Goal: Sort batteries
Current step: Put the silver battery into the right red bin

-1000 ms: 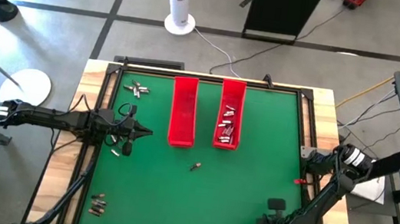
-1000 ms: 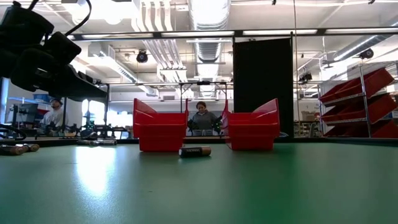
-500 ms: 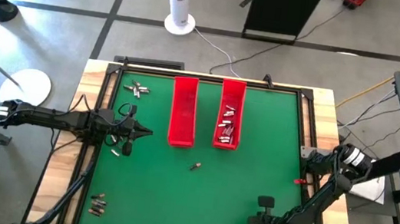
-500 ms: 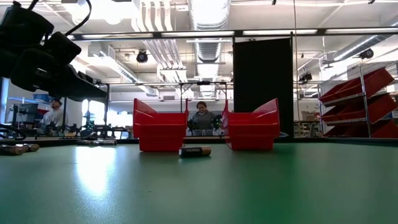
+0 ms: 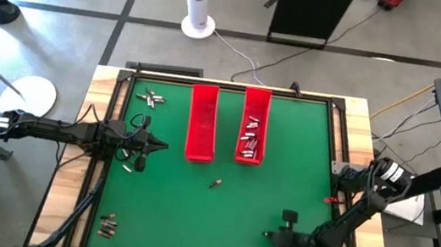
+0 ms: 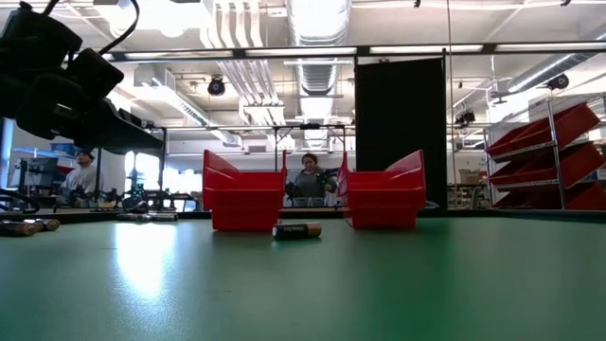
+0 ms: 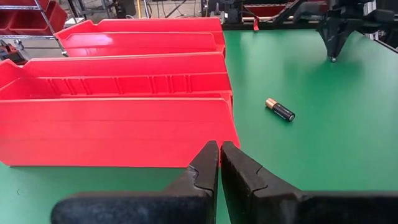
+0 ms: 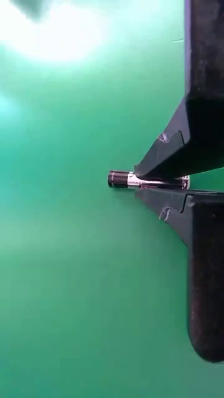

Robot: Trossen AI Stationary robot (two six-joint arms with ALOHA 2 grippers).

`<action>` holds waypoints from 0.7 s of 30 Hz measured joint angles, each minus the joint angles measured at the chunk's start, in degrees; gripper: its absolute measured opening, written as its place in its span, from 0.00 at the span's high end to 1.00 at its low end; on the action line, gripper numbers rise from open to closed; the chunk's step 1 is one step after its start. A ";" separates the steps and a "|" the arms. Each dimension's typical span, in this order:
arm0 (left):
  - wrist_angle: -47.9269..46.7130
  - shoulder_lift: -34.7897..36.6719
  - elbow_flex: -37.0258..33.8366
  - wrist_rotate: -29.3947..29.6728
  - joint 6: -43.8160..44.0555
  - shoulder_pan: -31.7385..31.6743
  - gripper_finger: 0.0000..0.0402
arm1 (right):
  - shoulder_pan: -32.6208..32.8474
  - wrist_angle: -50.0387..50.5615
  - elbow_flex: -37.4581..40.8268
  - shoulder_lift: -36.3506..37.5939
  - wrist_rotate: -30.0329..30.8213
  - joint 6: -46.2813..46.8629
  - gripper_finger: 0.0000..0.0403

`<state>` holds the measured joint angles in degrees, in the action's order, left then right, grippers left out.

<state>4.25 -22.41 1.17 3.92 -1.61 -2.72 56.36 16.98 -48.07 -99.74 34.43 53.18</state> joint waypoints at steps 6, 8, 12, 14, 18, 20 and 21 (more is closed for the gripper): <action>0.00 0.00 -0.01 -0.01 0.00 0.00 1.00 | -0.04 -9.44 4.32 -0.21 4.51 -0.16 0.87; 0.00 0.00 0.00 -0.01 0.00 0.00 1.00 | -0.20 -9.92 5.09 -0.24 5.53 0.68 0.83; 0.00 0.00 0.00 0.00 0.00 0.00 1.00 | -0.59 -11.76 6.95 -0.17 7.43 2.35 0.77; -0.02 0.00 -0.01 -0.02 0.00 0.00 1.00 | -0.59 -13.87 8.02 -0.19 9.00 2.36 0.74; 0.00 0.00 0.00 0.00 0.00 0.00 1.00 | -0.89 -18.84 9.61 -0.35 11.32 1.84 0.73; 0.00 0.00 -0.01 -0.01 0.00 0.00 1.00 | -1.03 -20.01 10.36 -0.35 11.69 2.01 0.73; 0.00 0.00 0.00 0.00 0.00 0.00 1.00 | -1.13 -20.45 10.76 -0.35 11.91 2.52 0.74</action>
<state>4.25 -22.41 1.16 3.92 -1.61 -2.72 55.23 -3.47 -37.31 -100.09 46.35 55.70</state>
